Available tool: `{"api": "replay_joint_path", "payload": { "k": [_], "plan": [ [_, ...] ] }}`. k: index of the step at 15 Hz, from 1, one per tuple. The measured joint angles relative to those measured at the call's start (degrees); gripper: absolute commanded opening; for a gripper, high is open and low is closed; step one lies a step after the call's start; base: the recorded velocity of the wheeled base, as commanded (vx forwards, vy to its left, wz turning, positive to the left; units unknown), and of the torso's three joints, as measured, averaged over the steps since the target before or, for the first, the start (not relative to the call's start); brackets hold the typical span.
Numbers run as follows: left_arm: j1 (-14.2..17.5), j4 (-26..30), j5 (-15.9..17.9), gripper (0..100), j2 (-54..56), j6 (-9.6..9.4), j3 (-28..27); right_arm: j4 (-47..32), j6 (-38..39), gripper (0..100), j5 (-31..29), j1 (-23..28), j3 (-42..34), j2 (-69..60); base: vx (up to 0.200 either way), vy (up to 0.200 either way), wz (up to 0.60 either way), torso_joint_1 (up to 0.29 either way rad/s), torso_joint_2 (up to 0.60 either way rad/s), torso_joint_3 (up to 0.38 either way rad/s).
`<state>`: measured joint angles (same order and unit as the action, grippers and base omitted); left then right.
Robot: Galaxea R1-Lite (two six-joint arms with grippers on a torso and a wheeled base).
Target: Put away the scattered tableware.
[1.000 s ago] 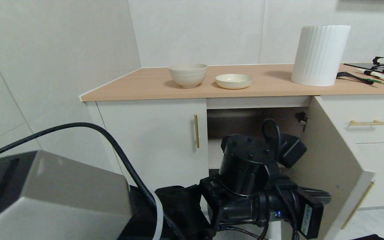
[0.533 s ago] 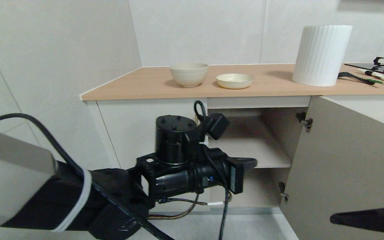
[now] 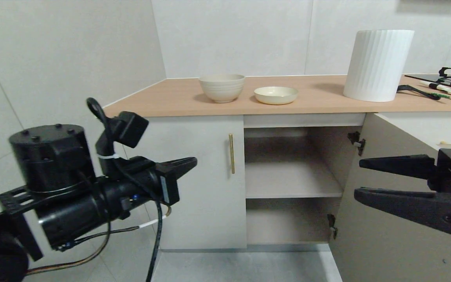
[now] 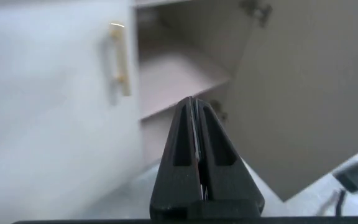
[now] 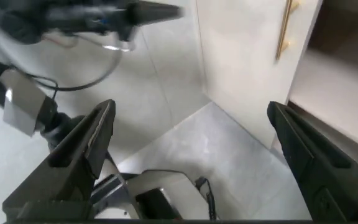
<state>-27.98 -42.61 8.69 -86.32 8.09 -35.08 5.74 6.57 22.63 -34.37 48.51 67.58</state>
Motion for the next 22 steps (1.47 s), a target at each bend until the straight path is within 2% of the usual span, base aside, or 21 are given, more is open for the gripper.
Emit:
{"api": "replay_joint_path", "payload": {
  "k": [2, 5, 6, 7, 11, 14, 22],
  "plan": [
    [3.84, 6.73, 2.12, 0, 6.11, -0.07, 0.35, -6.75, 0.23, 100, -1.55, 0.09, 4.11, 2.82, 0.000, 0.000, 0.00, 0.000, 0.00, 0.000],
    [7.29, 15.48, 3.91, 0, 11.68, 1.94, -2.93, -8.63, 2.78, 100, -13.43, 0.11, 7.39, 6.31, 0.000, 0.000, 0.00, 0.000, 0.00, 0.000],
    [7.83, 19.35, 3.97, 100, 12.87, 2.93, -4.41, -9.16, 4.12, 100, -14.99, 0.16, 8.17, 7.02, 0.000, 0.000, 0.00, 0.000, 0.00, 0.000],
    [8.11, 22.42, 4.11, 100, 13.91, 4.33, -5.71, -9.86, 4.89, 100, -15.57, 0.13, 8.59, 7.06, 0.000, 0.000, 0.00, 0.000, 0.00, 0.000],
    [8.58, 22.87, 4.13, 100, 16.51, 8.35, -9.03, -11.33, 5.28, 100, -17.51, 0.11, 9.42, 6.31, 0.000, 0.000, 0.00, 0.000, 0.00, 0.000],
    [8.63, 20.16, 4.08, 100, 17.12, 8.57, -9.59, -11.57, 5.25, 100, -18.20, 0.02, 9.70, 5.77, 0.000, 0.000, 0.00, 0.000, 0.00, 0.000],
    [8.63, 20.42, 4.72, 100, 17.97, 8.18, -9.42, -14.49, 5.25, 100, -17.92, -0.17, 10.89, 4.50, 0.025, 0.000, 0.00, 0.000, 0.00, 0.001]
  ]
}}
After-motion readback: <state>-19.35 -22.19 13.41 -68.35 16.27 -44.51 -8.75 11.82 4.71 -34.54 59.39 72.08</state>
